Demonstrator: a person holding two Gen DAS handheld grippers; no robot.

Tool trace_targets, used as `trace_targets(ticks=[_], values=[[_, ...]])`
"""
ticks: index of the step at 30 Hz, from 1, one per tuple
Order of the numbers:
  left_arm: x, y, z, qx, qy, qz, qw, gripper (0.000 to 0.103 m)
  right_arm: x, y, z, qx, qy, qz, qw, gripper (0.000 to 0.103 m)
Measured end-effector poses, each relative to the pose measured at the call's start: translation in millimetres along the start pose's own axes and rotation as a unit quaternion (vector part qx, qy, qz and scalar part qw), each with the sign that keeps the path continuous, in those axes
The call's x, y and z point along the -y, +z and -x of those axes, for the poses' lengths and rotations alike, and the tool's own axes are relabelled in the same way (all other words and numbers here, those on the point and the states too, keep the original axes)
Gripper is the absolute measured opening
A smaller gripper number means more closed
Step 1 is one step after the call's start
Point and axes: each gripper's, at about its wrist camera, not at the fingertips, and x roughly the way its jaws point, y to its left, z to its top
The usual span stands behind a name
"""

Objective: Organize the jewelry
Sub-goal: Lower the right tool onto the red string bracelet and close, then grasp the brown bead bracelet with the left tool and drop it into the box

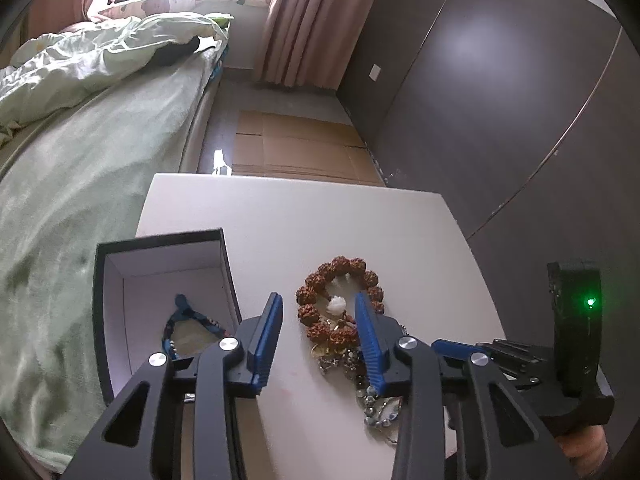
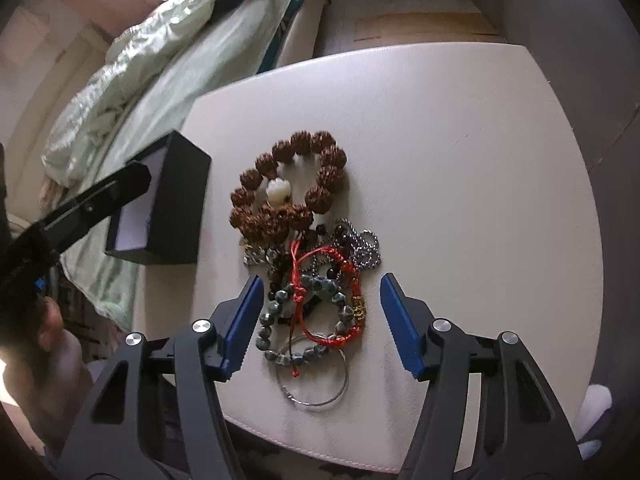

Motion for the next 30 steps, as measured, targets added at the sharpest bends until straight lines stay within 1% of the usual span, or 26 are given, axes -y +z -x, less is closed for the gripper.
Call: trace_targets(ticks=[1,2,3,4,5,6,8,11,14,16,20,23,24,27,30], values=[[0.5,-1.1,-1.3,-0.002,0.002,-0.002,1.0000,0.035,-1.2,0.1,-1.7,-0.002,-0.001,0.002,1.000,0.054],[1.4,-1.5,-2.3,-0.004,0.000,-0.002,1.0000,0.035,-2.3,0.0,-3.1,-0.003,-0.002,0.005,1.000,0.046],[2.2,-2.1,-3.0,-0.006,-0.002,-0.004,1.0000,0.035,-3.0,-0.2,-4.7,-0.005,-0.005,0.008,1.000,0.032],[3.5,-2.6,-4.0,-0.007,-0.002,-0.006,1.0000,0.035,-2.7,-0.4,-6.6,-0.009,-0.008,0.008,1.000,0.026],[4.6,-3.2,-5.3,-0.009,-0.002,-0.008,0.9999,0.035,-1.0,-0.7,-8.9,-0.014,-0.009,0.006,1.000,0.015],[5.8,-3.9,-7.8,-0.013,-0.004,-0.008,0.9999,0.035,0.4,-0.9,-10.1,-0.016,-0.009,0.005,1.000,0.008],[7.2,-4.6,-13.3,-0.019,-0.009,-0.006,0.9998,0.035,3.4,-0.4,-9.6,-0.013,-0.011,0.000,1.000,0.008],[11.0,-4.4,-24.2,-0.030,-0.009,-0.004,0.9995,0.035,9.8,4.1,2.1,0.009,-0.005,-0.013,1.000,0.007],[16.8,-1.9,-30.1,-0.035,-0.016,-0.004,0.9993,0.035,21.5,8.9,14.4,0.029,0.001,-0.036,0.999,0.007],[22.1,1.0,-37.0,-0.039,-0.013,-0.006,0.9991,0.035,30.8,11.1,20.2,0.039,0.002,-0.054,0.998,0.007],[28.8,10.5,-47.8,-0.035,0.006,-0.008,0.9993,0.035,43.7,14.4,30.8,0.058,0.006,-0.077,0.995,0.008],[26.1,18.5,-62.9,-0.050,0.019,0.001,0.9985,0.035,50.2,16.4,37.7,0.072,0.008,-0.089,0.993,0.008],[24.6,20.0,-70.7,-0.060,0.034,0.001,0.9976,0.035,53.1,17.6,39.9,0.075,0.010,-0.095,0.993,0.008],[19.2,20.2,-83.8,-0.078,0.055,0.006,0.9954,0.035,60.6,20.5,45.0,0.086,0.015,-0.108,0.990,0.008],[22.0,21.8,-89.5,-0.078,0.074,-0.008,0.9942,0.034,65.7,21.9,50.1,0.094,0.021,-0.115,0.989,0.008]])
